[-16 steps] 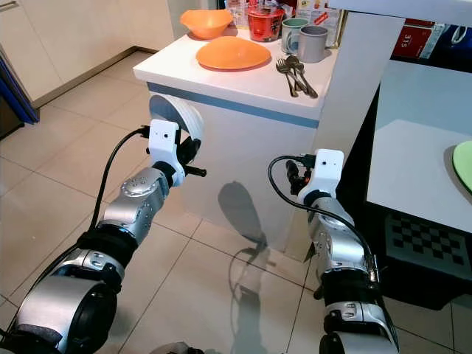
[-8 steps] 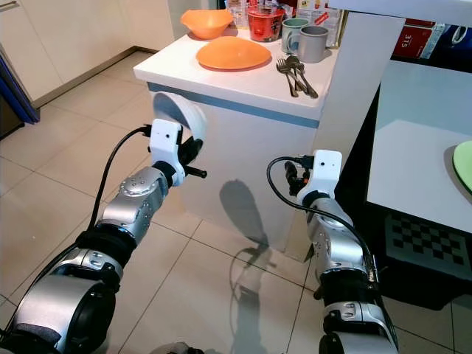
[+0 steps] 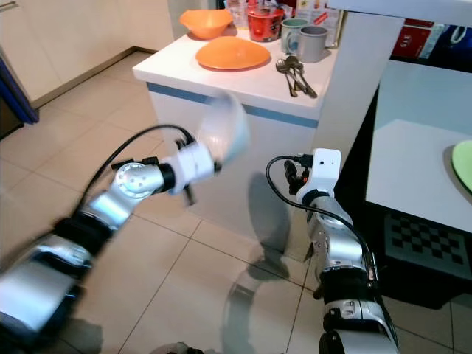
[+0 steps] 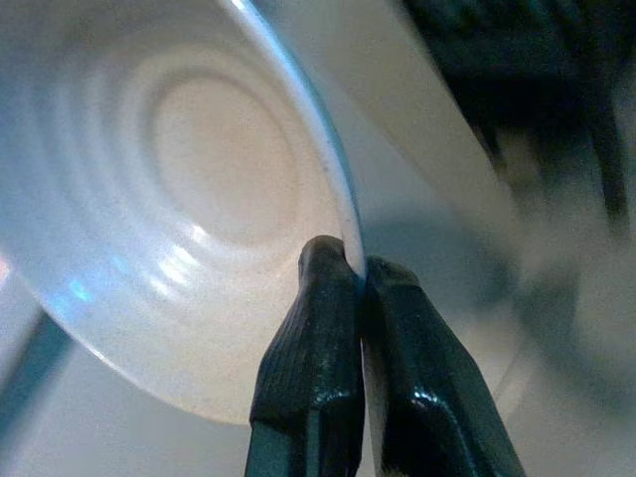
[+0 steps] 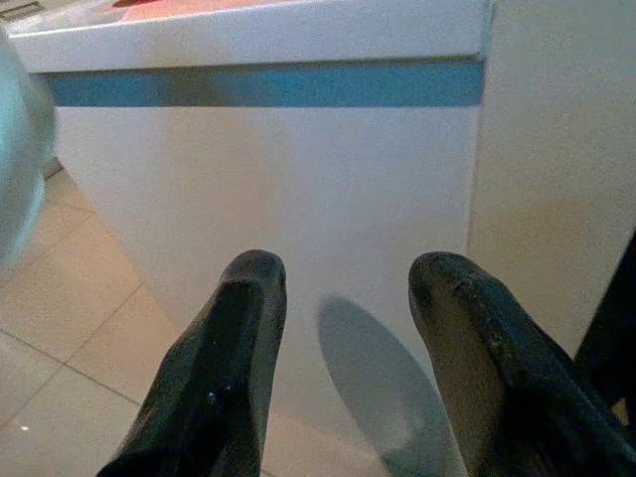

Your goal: Setting the table

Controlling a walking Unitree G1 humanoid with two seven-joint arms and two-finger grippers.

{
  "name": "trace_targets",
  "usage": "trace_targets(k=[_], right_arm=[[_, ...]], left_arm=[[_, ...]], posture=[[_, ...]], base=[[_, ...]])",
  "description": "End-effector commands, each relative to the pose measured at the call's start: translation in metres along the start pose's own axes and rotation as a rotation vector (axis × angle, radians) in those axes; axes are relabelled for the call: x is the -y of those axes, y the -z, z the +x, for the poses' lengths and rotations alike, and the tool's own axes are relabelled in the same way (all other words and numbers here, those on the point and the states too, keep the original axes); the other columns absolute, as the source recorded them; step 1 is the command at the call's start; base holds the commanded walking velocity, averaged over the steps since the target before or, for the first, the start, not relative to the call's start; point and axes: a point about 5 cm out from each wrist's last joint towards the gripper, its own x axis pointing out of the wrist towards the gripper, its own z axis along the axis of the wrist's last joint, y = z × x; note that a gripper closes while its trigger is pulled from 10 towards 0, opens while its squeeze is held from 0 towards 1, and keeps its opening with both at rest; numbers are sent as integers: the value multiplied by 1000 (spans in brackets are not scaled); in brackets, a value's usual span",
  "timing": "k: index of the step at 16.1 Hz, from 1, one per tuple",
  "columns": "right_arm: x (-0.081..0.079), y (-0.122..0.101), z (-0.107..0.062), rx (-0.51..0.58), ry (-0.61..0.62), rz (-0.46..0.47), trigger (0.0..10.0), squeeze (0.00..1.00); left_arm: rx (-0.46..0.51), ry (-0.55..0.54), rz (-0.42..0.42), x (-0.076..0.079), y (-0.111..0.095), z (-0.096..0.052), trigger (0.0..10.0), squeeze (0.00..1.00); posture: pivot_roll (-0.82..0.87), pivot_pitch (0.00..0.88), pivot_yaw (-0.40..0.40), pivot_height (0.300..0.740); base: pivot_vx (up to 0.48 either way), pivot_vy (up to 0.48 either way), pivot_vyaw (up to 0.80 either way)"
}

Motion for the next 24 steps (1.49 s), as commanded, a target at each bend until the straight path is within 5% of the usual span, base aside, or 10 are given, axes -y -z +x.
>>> trace_targets(k=[1,3,7,9,11,12,14,21,22,24], right_arm=[[5,-9,3,22,6,-43,10000,0],[23,-20,4,42,49,-90,10000,0],[40,-39,1,89,59,-266,10000,0],[37,-51,-3,133,7,-429,10000,0],[24,-65,-14,224,-132,-801,10000,0],[23,-66,-15,235,-145,-841,10000,0],[5,-68,-26,329,-280,-1127,10000,0],[-20,-62,-50,619,-495,-1678,10000,0],[-19,-63,-51,652,-496,-1726,10000,1000],[-18,-64,-51,687,-506,-1770,10000,1000]], left_arm=[[-26,146,275,-3,-5,-7,0,0],[-85,341,516,-2,-1,-19,0,0],[-126,429,698,-8,0,-23,0,0],[-108,444,725,-7,-3,-22,0,0],[-86,453,741,-5,-5,-20,0,0],[-85,454,742,-4,-5,-20,0,0],[-77,460,743,-2,-4,-18,0,0],[-94,436,756,-6,-3,-16,0,0],[-95,434,756,-7,-3,-16,0,0],[-100,430,757,-8,-3,-15,0,0]], posture=[[-12,0,57,740],[-14,0,64,740],[-21,0,81,740],[-26,0,91,740],[-32,0,97,740],[-32,0,98,740],[-40,0,103,740],[-46,0,116,740],[-46,0,118,740],[-46,0,119,740]], base=[[0,0,0],[0,0,0],[0,0,0],[0,0,0],[0,0,0],[0,0,0],[0,0,0],[0,0,0],[0,0,0],[0,0,0]])
